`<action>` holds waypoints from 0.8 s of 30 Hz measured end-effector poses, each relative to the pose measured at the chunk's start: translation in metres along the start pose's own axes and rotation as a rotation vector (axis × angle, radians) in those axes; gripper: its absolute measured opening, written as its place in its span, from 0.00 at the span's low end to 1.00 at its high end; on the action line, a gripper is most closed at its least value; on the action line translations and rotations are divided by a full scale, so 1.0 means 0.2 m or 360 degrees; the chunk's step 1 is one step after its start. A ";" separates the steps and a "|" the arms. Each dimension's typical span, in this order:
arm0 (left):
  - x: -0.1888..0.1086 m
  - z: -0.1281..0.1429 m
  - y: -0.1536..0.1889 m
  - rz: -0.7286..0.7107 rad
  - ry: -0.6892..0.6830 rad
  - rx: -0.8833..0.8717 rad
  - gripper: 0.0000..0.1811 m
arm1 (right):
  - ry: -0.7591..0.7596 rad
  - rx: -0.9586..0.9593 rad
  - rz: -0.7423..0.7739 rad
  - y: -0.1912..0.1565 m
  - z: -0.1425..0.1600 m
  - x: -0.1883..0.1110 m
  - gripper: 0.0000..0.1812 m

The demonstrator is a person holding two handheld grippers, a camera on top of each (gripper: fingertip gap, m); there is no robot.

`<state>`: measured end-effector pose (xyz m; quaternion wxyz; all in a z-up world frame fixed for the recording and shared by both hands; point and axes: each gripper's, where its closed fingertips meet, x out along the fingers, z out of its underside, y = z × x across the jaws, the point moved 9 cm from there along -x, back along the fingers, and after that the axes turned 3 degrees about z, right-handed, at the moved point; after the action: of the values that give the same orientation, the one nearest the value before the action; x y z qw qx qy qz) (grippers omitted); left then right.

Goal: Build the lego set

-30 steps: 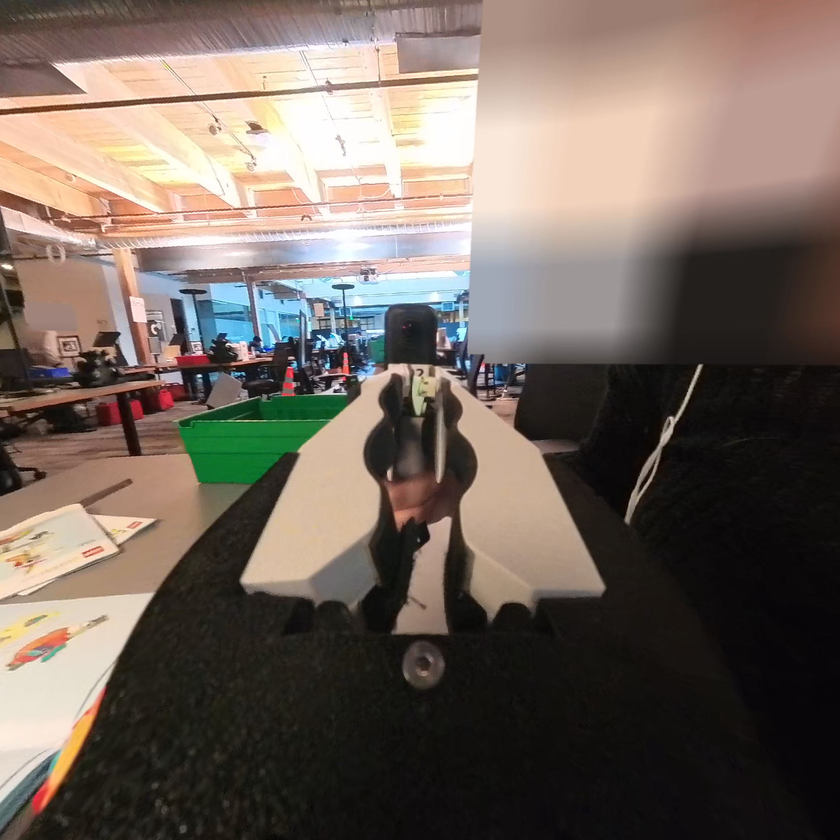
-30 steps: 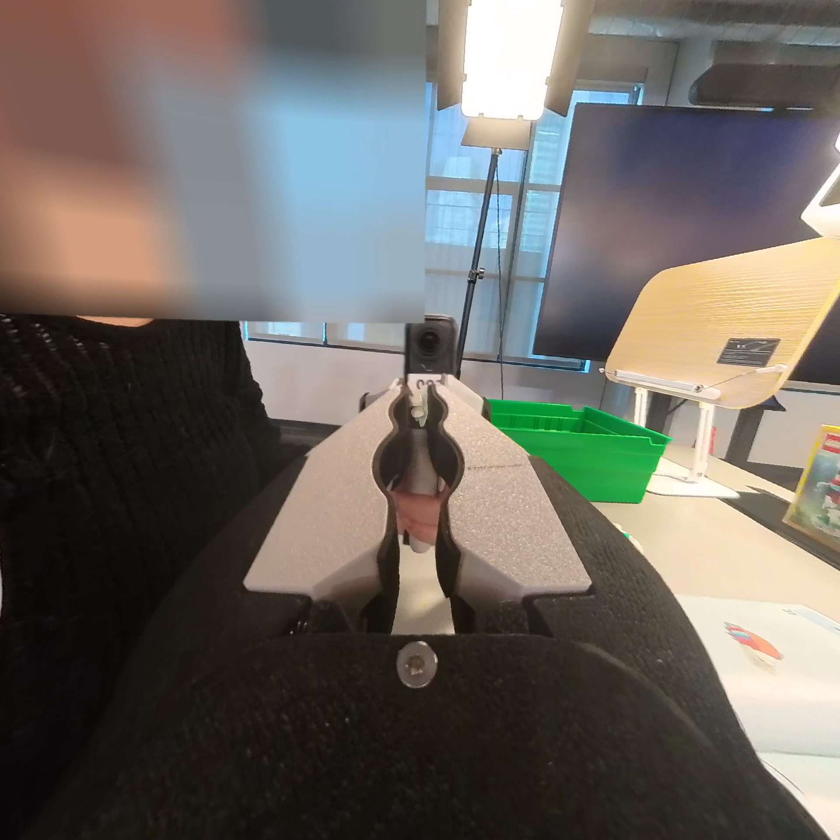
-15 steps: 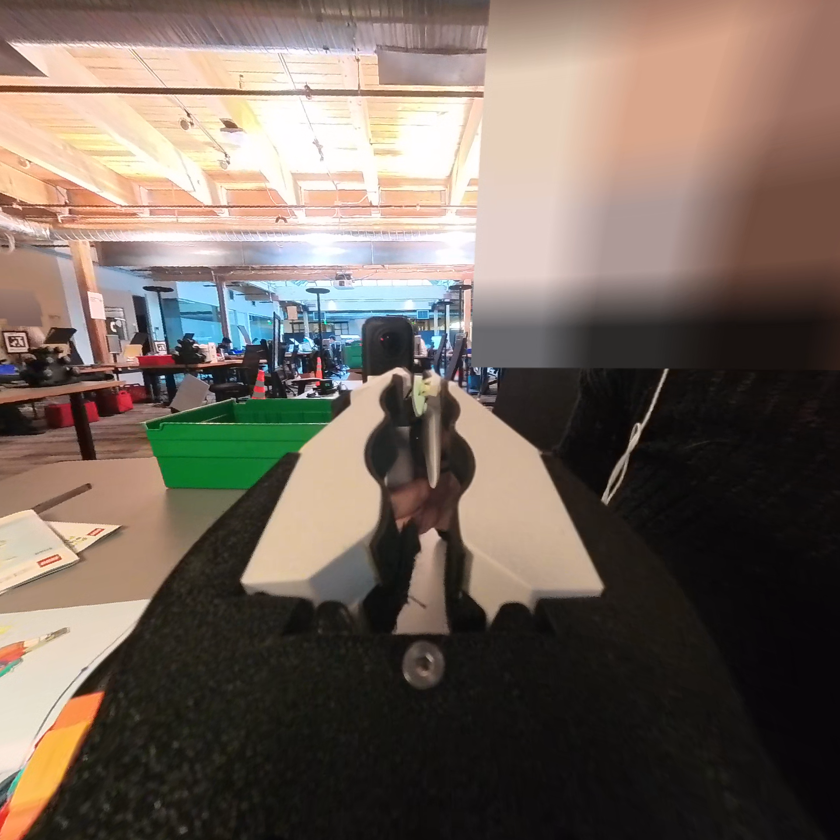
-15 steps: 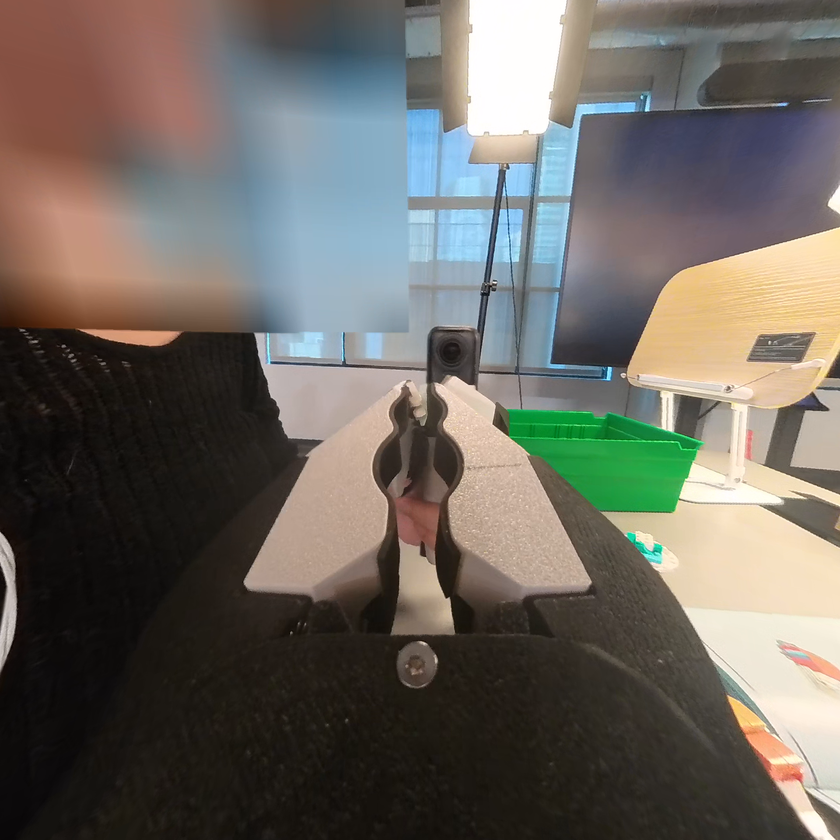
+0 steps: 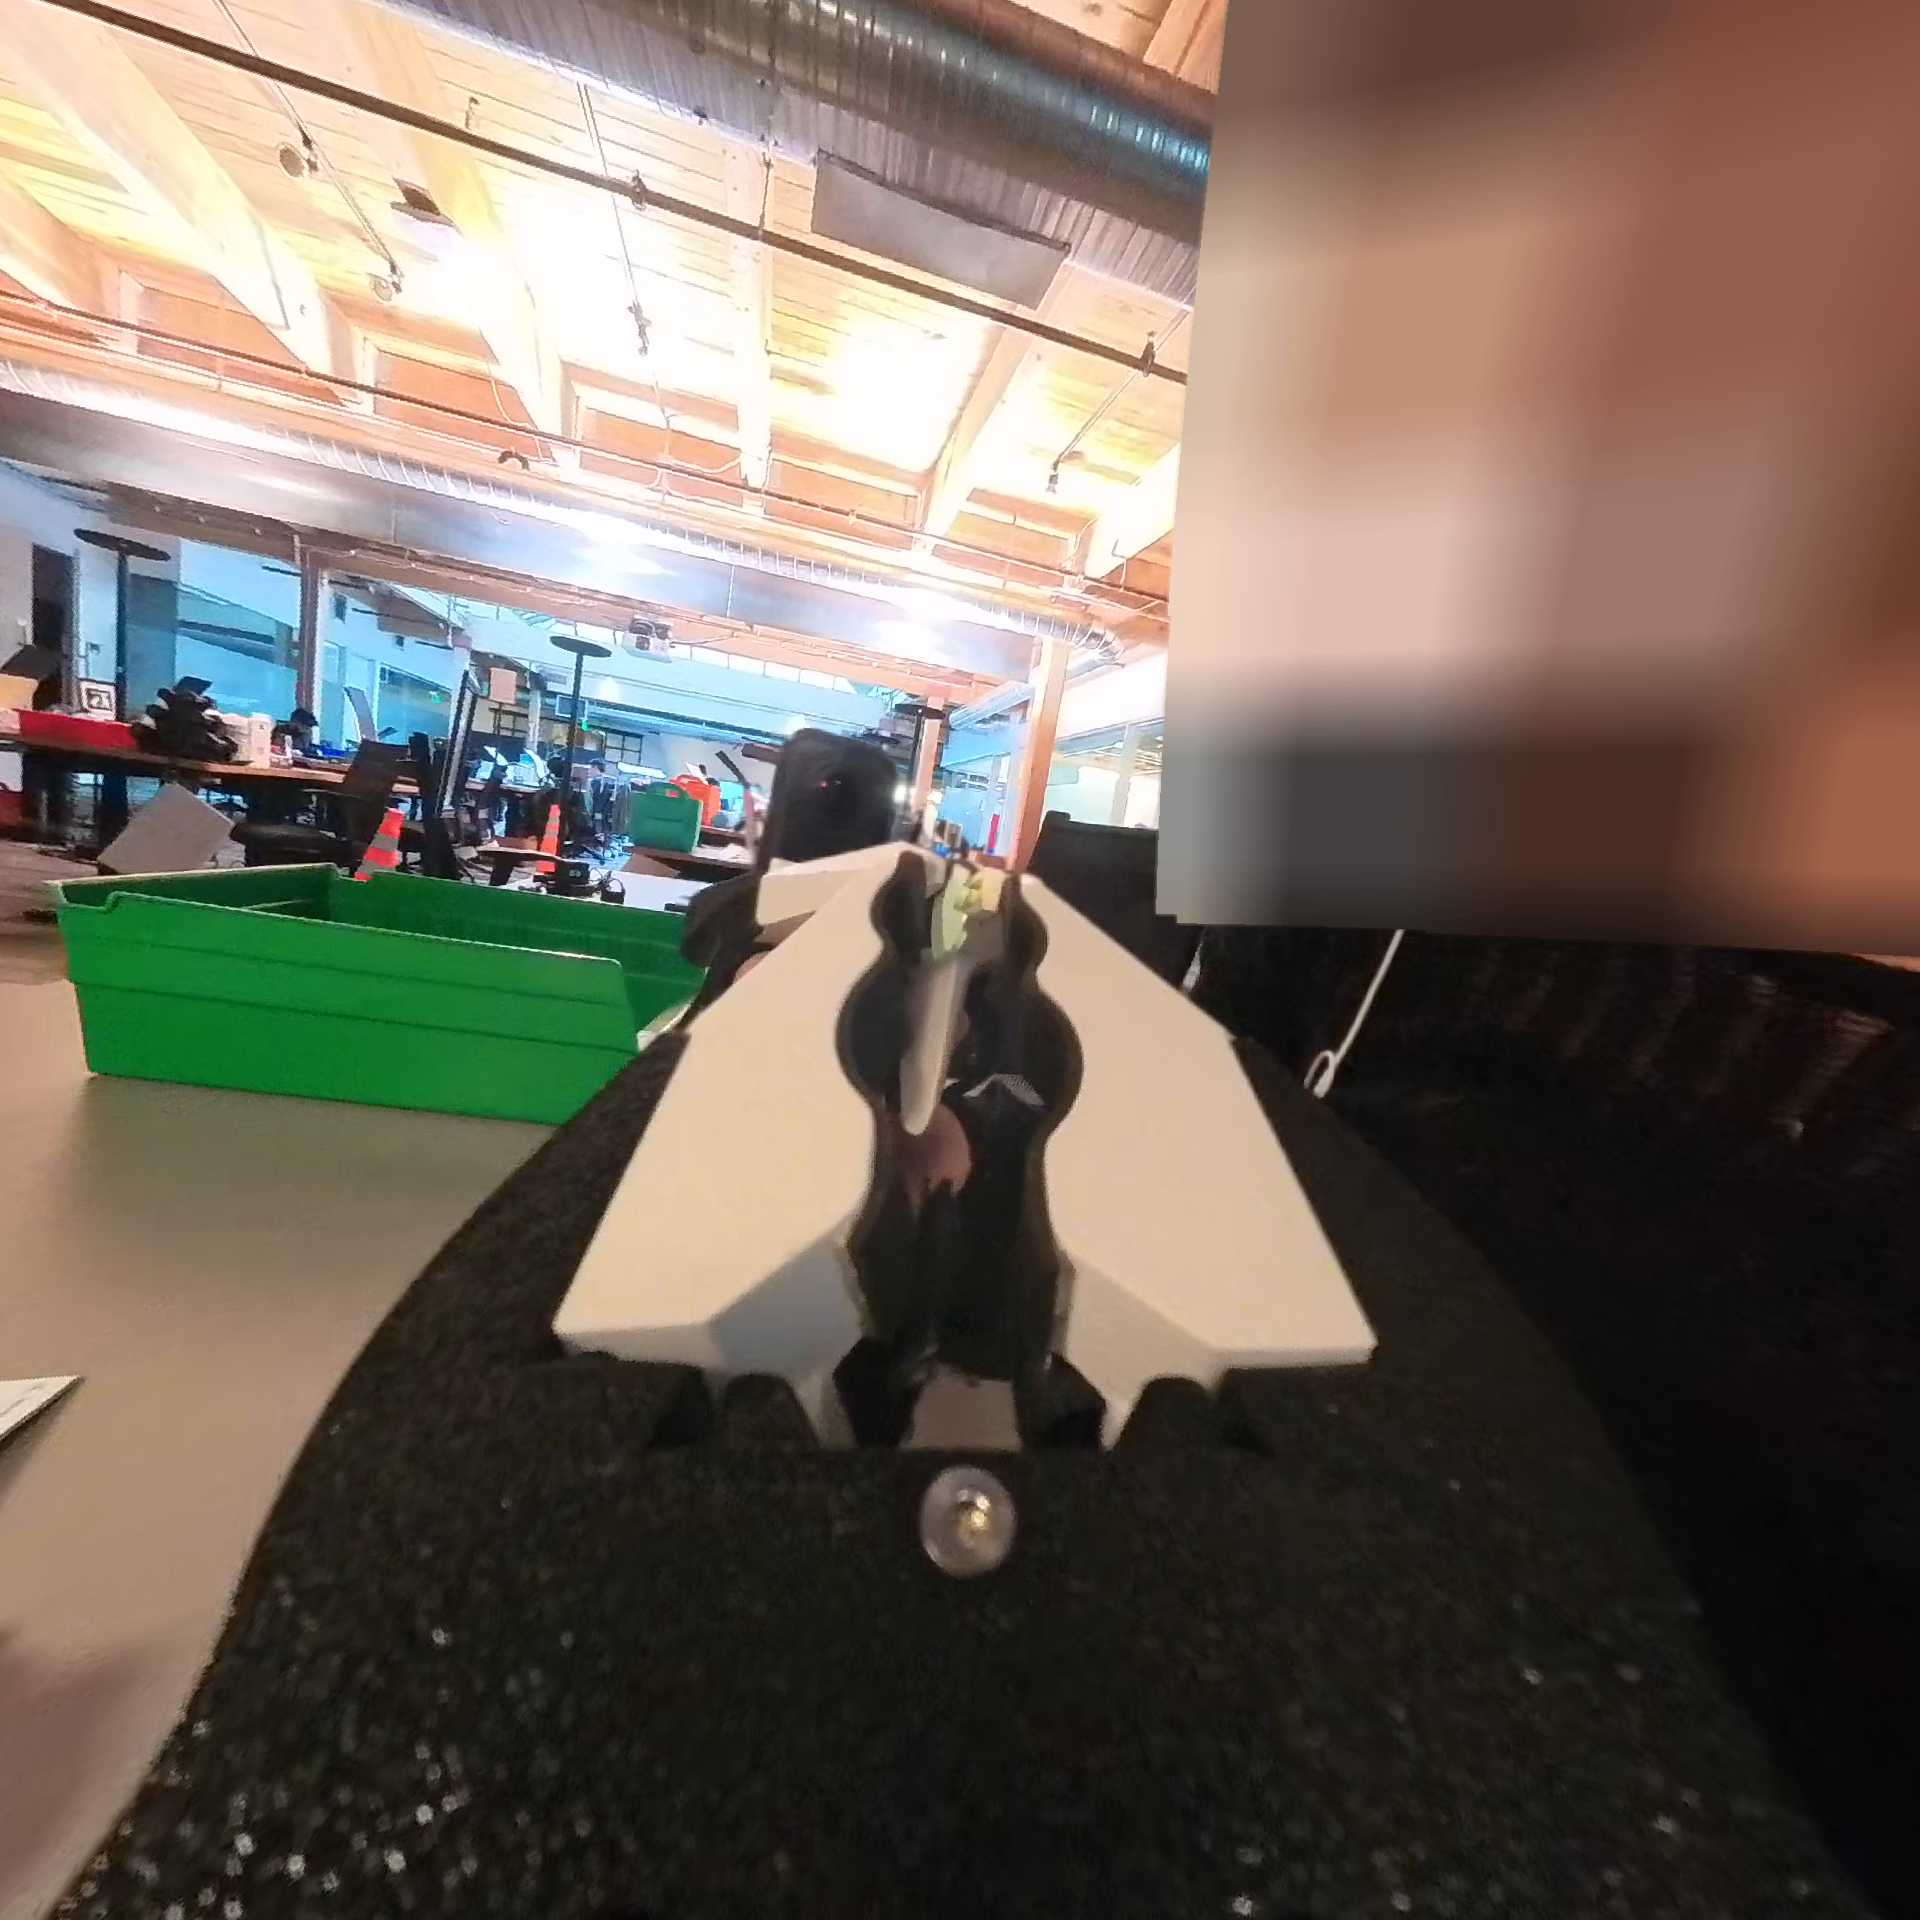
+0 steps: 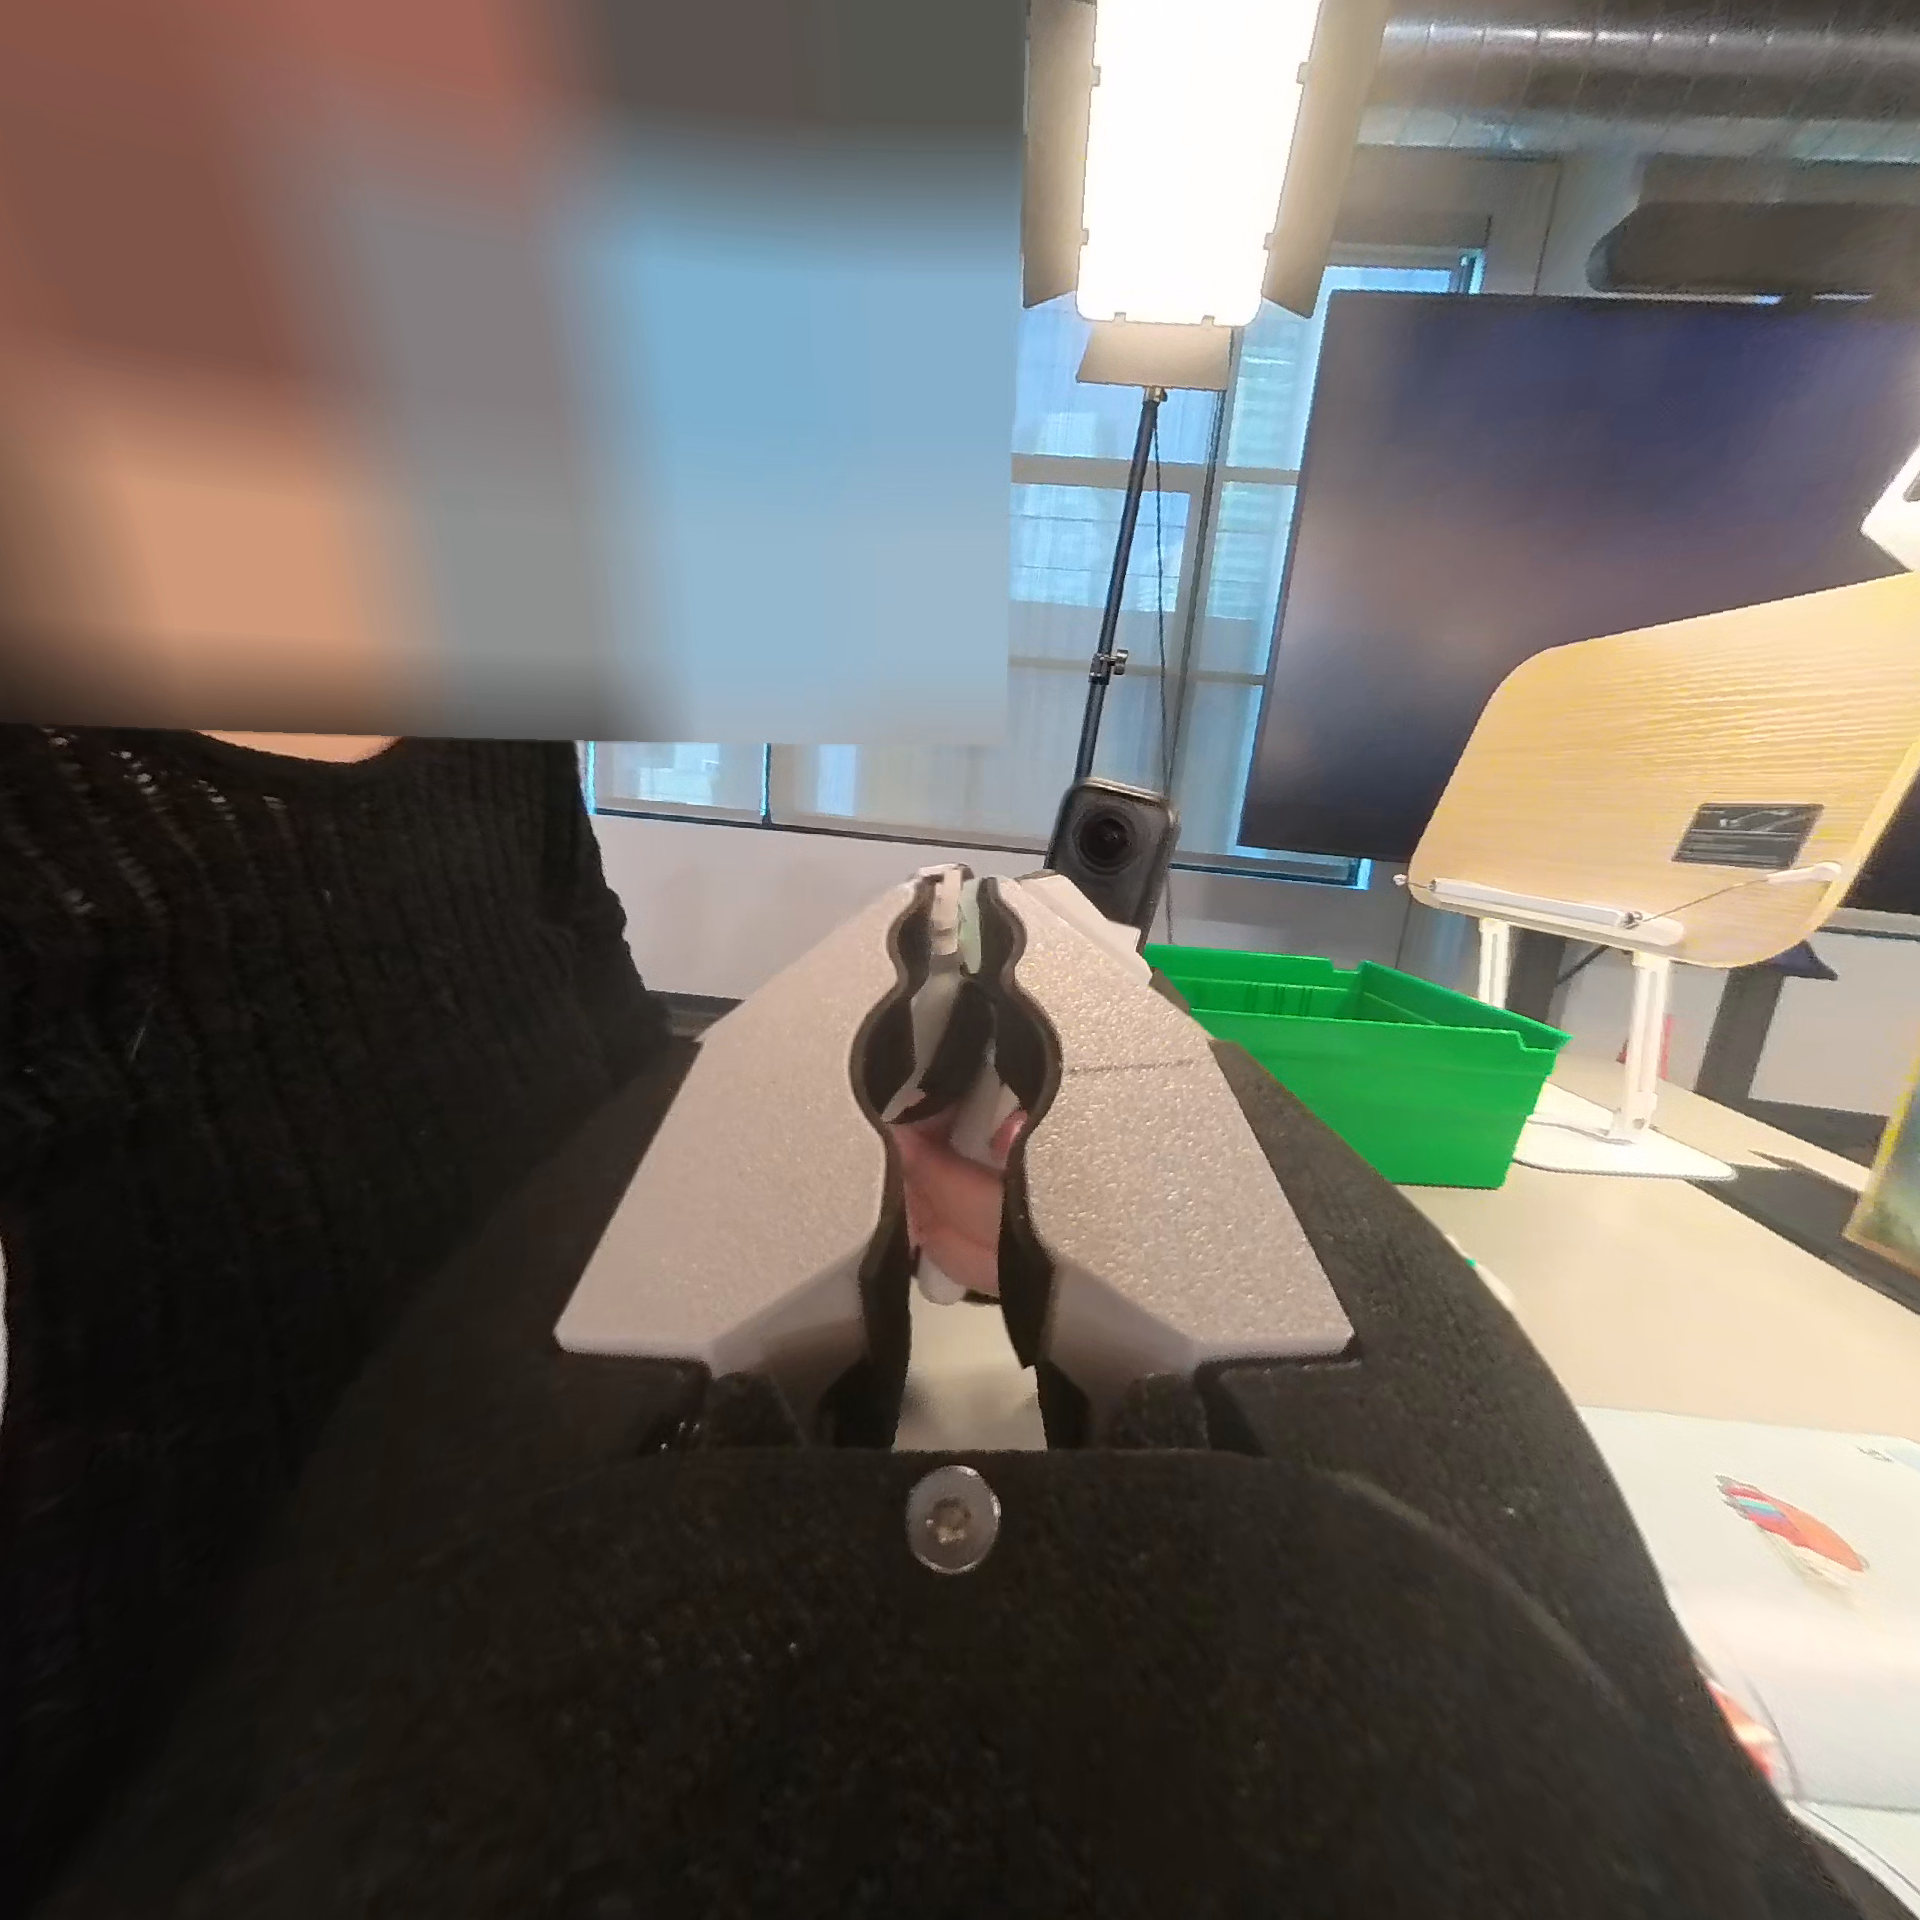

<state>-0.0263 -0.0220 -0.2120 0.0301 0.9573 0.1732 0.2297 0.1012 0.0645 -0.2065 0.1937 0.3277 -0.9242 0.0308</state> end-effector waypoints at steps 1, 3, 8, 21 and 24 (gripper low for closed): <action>0.00 0.00 0.00 0.0001 0.0010 -0.0015 0.07 | -0.0001 -0.0016 0.0009 0.00 0.00 0.00 0.04; 0.00 0.00 -0.01 0.0001 0.0044 -0.0029 0.06 | 0.0004 -0.0044 0.0031 -0.01 0.00 0.00 0.04; 0.00 0.00 0.00 0.0027 0.0080 -0.0052 0.05 | 0.0002 -0.0098 0.0076 -0.02 -0.01 0.01 0.03; -0.01 -0.03 0.06 -0.0294 -0.0225 0.0668 0.05 | -0.0157 -0.0163 0.0080 -0.02 0.00 -0.01 0.03; -0.04 -0.03 0.06 -0.0320 -0.0293 0.0696 0.08 | -0.0210 -0.0256 0.0120 -0.02 0.01 0.00 0.04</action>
<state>-0.0316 -0.0350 -0.2078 -0.1392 0.9359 0.3095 0.0945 0.1034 0.0607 -0.2085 0.1568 0.2774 -0.9461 -0.0579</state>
